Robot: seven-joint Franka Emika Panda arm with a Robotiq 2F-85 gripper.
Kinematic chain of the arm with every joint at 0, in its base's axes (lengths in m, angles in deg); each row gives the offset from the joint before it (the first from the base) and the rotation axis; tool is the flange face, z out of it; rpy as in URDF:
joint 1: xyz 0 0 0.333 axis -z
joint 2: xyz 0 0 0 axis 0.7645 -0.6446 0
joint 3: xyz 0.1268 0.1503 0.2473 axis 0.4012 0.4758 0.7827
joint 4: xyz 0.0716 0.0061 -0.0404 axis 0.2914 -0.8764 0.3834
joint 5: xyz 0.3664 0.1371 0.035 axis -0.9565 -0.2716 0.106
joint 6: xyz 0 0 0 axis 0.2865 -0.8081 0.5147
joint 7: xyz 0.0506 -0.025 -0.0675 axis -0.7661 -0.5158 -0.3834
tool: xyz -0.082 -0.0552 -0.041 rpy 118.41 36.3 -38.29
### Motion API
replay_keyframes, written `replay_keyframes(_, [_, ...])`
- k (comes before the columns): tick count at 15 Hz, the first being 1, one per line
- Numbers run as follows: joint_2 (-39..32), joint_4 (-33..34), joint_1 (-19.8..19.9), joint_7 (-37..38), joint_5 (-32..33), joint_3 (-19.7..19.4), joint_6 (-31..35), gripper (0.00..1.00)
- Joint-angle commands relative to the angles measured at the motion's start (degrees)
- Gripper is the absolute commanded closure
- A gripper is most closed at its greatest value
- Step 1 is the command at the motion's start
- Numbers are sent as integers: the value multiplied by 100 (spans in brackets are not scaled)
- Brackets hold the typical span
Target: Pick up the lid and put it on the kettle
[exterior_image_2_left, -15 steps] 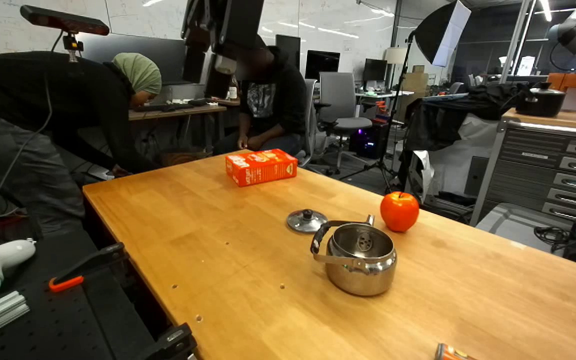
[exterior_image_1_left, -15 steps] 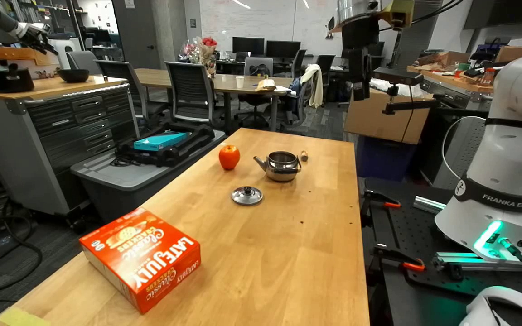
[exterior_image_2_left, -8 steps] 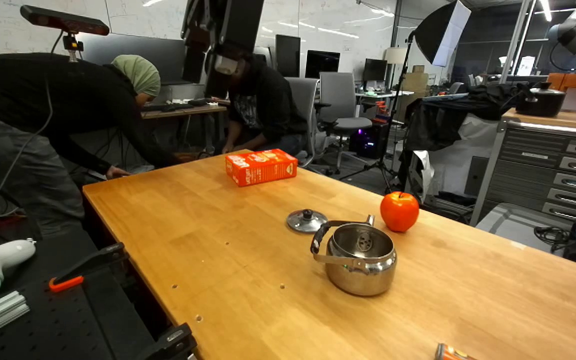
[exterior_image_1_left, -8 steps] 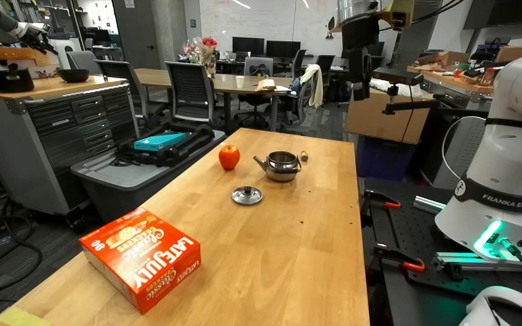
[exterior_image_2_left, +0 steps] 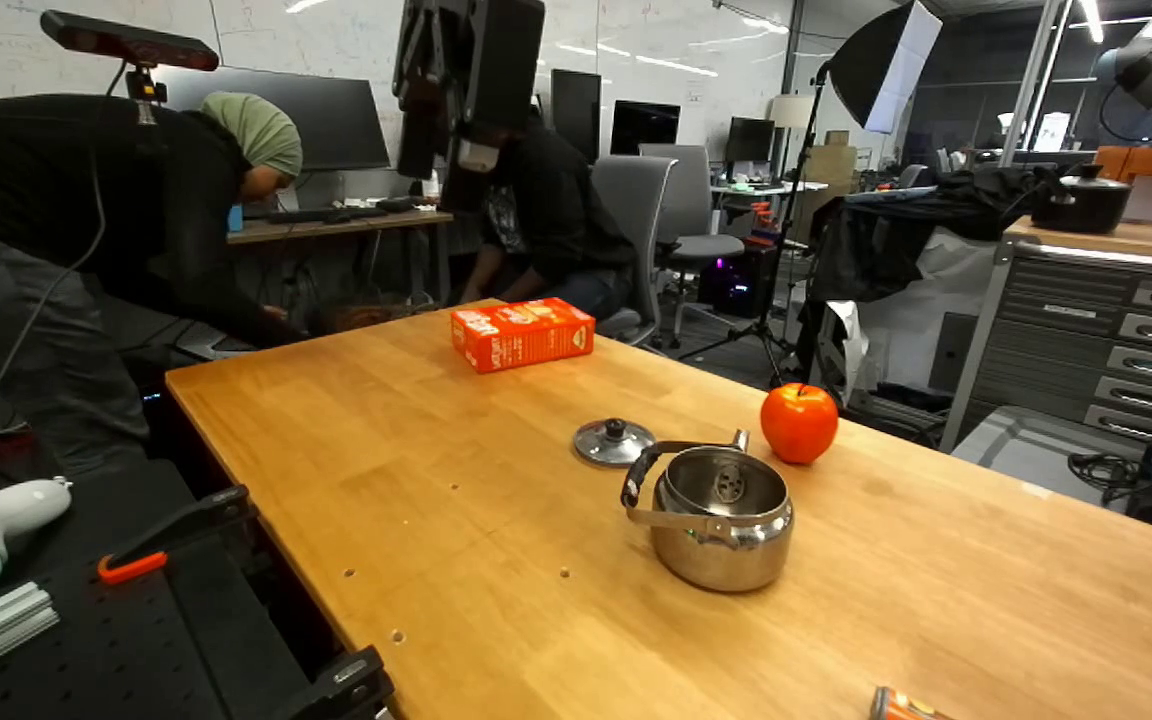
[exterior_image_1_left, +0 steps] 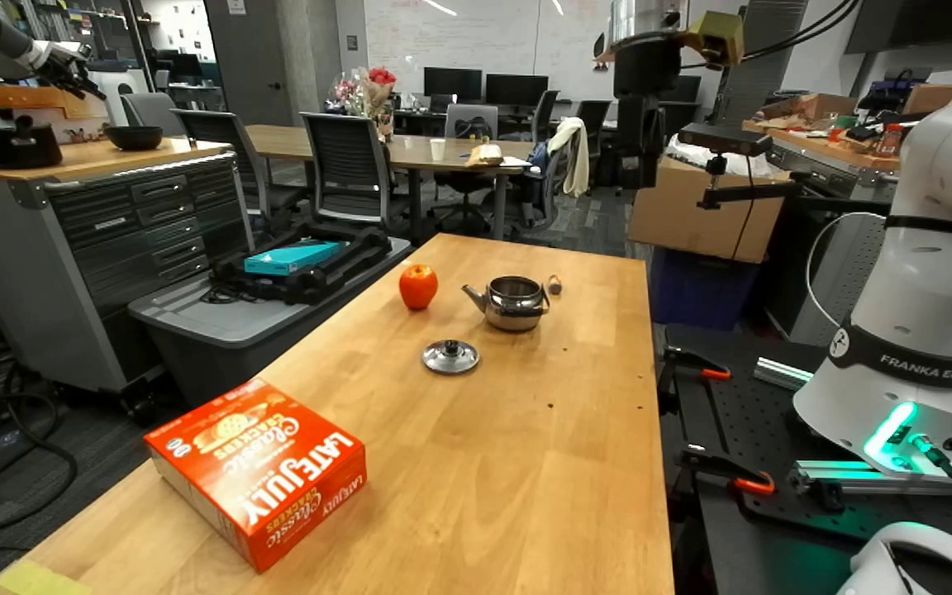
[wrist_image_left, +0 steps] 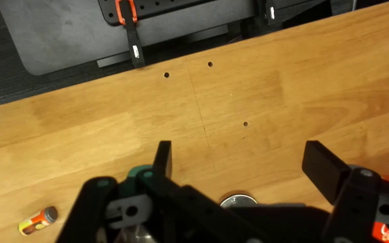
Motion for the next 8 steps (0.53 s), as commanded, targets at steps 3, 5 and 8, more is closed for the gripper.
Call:
replay_keyframes(3, [-26,-38,-33,339,-446,238,513,0])
replay_keyframes(5, [-105,38,-87,513,-547,374,682,0])
replay_keyframes(8, [-329,216,-182,794,-705,602,1011,0])
